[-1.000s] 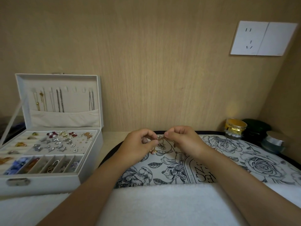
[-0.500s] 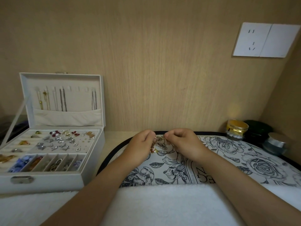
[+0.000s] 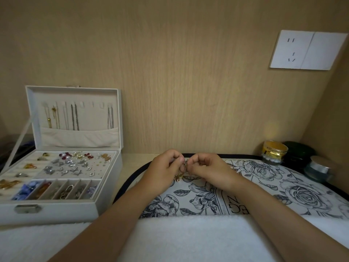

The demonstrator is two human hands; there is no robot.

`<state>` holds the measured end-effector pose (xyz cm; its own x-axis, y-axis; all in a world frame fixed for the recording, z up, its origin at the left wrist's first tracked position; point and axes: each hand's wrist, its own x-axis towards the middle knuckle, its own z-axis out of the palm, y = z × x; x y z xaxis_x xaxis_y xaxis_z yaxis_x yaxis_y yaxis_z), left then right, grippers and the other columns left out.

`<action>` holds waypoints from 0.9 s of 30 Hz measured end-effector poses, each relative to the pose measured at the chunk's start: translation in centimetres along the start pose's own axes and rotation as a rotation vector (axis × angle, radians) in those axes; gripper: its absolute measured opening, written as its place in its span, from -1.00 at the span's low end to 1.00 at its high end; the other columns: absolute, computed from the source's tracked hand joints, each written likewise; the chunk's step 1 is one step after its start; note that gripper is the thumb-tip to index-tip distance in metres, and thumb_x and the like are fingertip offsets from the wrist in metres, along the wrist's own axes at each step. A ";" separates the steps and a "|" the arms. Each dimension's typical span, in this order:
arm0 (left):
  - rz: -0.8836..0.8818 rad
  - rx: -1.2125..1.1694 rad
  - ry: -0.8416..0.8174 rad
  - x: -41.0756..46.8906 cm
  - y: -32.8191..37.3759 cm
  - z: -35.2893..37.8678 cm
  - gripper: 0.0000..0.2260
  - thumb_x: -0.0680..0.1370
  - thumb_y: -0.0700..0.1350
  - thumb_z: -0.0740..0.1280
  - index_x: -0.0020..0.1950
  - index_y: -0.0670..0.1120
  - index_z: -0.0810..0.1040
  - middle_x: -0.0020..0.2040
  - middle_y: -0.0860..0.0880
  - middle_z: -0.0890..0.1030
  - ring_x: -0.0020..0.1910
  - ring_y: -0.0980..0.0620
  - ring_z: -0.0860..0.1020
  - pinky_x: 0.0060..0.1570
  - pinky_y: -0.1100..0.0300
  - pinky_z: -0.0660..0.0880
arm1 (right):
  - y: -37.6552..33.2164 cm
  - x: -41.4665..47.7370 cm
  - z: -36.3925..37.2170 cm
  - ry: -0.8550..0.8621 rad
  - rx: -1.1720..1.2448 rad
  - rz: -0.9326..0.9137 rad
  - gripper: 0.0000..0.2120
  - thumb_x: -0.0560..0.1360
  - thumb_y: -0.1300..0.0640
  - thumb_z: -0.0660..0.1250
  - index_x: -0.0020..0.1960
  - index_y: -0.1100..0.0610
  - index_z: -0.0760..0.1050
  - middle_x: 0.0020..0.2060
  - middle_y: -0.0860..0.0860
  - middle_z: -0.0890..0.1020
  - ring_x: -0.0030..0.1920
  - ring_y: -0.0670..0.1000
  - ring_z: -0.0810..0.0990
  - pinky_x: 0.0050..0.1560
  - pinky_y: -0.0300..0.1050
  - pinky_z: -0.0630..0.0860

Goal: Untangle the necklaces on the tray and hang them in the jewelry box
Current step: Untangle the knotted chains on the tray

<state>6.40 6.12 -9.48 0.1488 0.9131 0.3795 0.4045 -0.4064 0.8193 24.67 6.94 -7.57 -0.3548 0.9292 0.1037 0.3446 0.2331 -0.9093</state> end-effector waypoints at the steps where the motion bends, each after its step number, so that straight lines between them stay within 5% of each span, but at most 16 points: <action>1: -0.006 -0.015 0.003 0.0 0.0 0.0 -0.87 0.64 -0.14 0.27 -0.08 -0.02 0.56 -0.30 0.11 0.62 -0.32 0.18 0.54 -0.22 0.23 0.50 | 0.0 0.0 0.1 0.004 -0.009 -0.019 -0.89 0.50 0.13 0.49 -0.05 0.16 0.65 -0.30 0.01 0.53 -0.29 -0.09 0.48 -0.21 -0.24 0.44; 6: -0.002 -0.020 0.016 0.0 -0.1 0.0 -0.87 0.64 -0.12 0.28 -0.10 0.00 0.56 -0.30 0.10 0.62 -0.34 0.15 0.53 -0.25 0.18 0.50 | 0.3 0.3 0.1 0.051 0.017 -0.073 -0.87 0.44 0.15 0.54 -0.10 0.20 0.68 -0.24 0.12 0.66 -0.21 -0.03 0.60 -0.05 -0.15 0.55; 10: 0.104 0.179 0.103 -0.1 0.0 -0.1 -0.90 0.58 -0.07 0.36 -0.06 0.14 0.52 -0.12 0.20 0.56 -0.16 0.19 0.53 -0.17 0.25 0.50 | 0.3 0.2 -0.2 0.103 0.068 -0.049 -0.88 0.42 0.17 0.56 -0.15 0.19 0.65 -0.19 0.09 0.72 -0.16 -0.01 0.70 -0.04 -0.13 0.62; 17: 0.074 0.135 0.067 -0.4 0.3 0.2 -0.92 0.49 0.09 0.45 -0.08 0.14 0.62 -0.20 0.19 0.63 -0.21 0.20 0.58 -0.16 0.20 0.57 | -0.8 -0.3 -0.3 0.107 0.290 0.048 -0.89 0.52 0.28 0.42 -0.15 0.29 0.56 -0.56 -0.15 0.54 -0.58 -0.24 0.45 -0.52 -0.44 0.33; 27: -0.030 0.096 0.109 -0.1 -0.1 0.1 -0.97 0.47 0.01 0.50 -0.14 0.13 0.67 -0.25 0.16 0.66 -0.28 0.22 0.58 -0.17 0.17 0.58 | -1.1 -0.4 -0.7 0.077 0.109 0.075 -0.86 0.57 0.24 0.37 0.04 0.29 0.66 -0.53 -0.20 0.58 -0.55 -0.28 0.48 -0.48 -0.45 0.36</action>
<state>6.44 6.08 -9.61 0.0389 0.9138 0.4043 0.4926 -0.3695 0.7879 25.08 6.55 -6.35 -0.2620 0.9632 0.0606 0.2694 0.1333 -0.9538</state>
